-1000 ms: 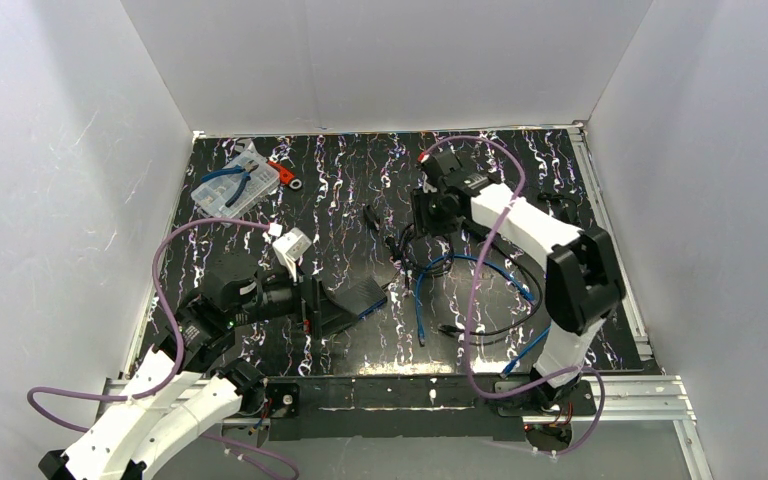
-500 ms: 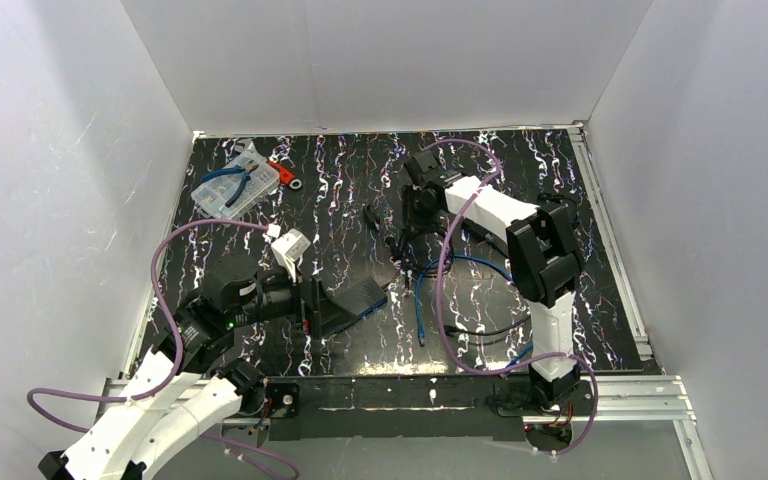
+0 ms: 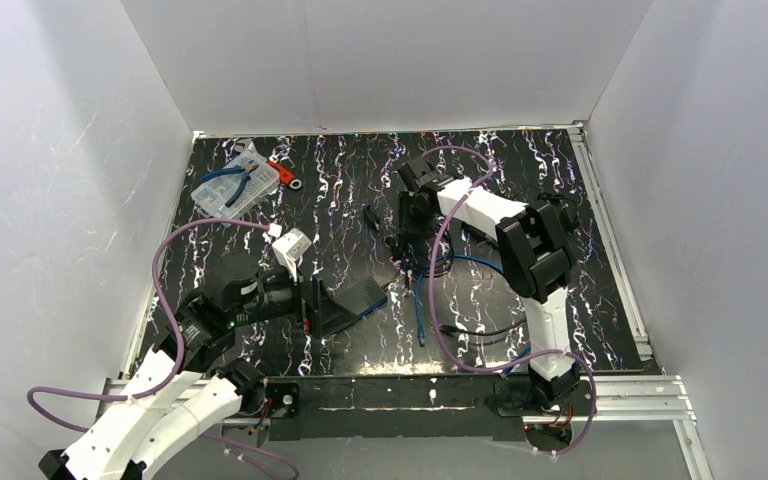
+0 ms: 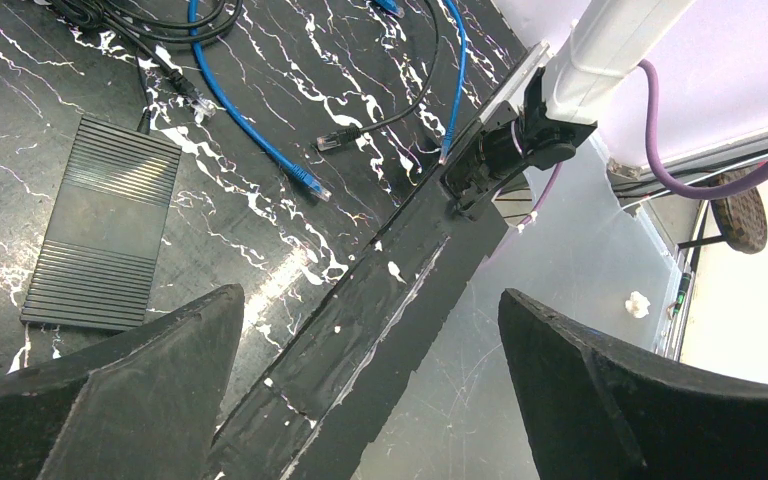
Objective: Insert the plug into the switch port
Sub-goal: Pick up the connector from the center of the board.
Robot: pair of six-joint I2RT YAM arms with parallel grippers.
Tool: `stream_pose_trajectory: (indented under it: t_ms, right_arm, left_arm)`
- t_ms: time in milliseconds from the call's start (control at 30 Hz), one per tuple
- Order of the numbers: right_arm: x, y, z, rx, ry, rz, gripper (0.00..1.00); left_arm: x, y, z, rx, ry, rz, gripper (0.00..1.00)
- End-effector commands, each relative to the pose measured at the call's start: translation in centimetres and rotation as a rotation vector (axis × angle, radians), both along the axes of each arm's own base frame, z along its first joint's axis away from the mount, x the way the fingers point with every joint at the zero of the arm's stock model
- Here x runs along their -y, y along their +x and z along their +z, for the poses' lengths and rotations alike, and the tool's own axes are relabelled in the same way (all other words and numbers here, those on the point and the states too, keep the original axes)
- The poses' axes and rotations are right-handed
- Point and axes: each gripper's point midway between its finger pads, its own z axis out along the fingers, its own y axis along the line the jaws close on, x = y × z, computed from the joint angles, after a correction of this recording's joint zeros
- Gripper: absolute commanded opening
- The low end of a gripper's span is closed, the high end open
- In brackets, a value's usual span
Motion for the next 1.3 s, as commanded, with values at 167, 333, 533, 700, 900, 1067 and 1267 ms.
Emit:
stream_pose_trajectory:
  t_ms: [167, 333, 533, 700, 900, 1067, 1267]
  right_arm:
    - [-0.7, 1.0, -0.6, 0.005, -0.042, -0.023, 0.48]
    - [-0.2, 1.0, -1.1, 0.001, -0.075, -0.021, 0.38]
    - [0.5, 0.8, -1.5, 0.003, -0.122, -0.005, 0.25]
    - [1.0, 0.6, -1.5, 0.006, -0.157, 0.013, 0.02]
    - [1.2, 0.3, 0.3, 0.053, -0.158, 0.037, 0.01]
    - [2.1, -0.1, 3.2, 0.128, -0.19, 0.069, 0.01]
    - [2.7, -1.8, 6.8, 0.218, -0.146, 0.121, 0.01]
  left_arm:
    - [-0.1, -0.2, 0.0, 0.019, 0.004, -0.011, 0.98]
    - [-0.2, -0.3, 0.0, 0.021, 0.004, -0.011, 0.98]
    - [-0.3, -0.4, 0.2, 0.027, 0.001, -0.014, 0.98]
    - [-0.2, -0.4, 0.2, 0.027, 0.0, -0.017, 0.98]
    - [-0.2, -0.5, 0.6, 0.031, -0.003, -0.021, 0.98]
    - [-0.3, -0.4, 1.0, 0.039, -0.002, -0.016, 0.98]
    - [-0.4, -0.2, 1.2, 0.045, 0.003, -0.001, 0.98]
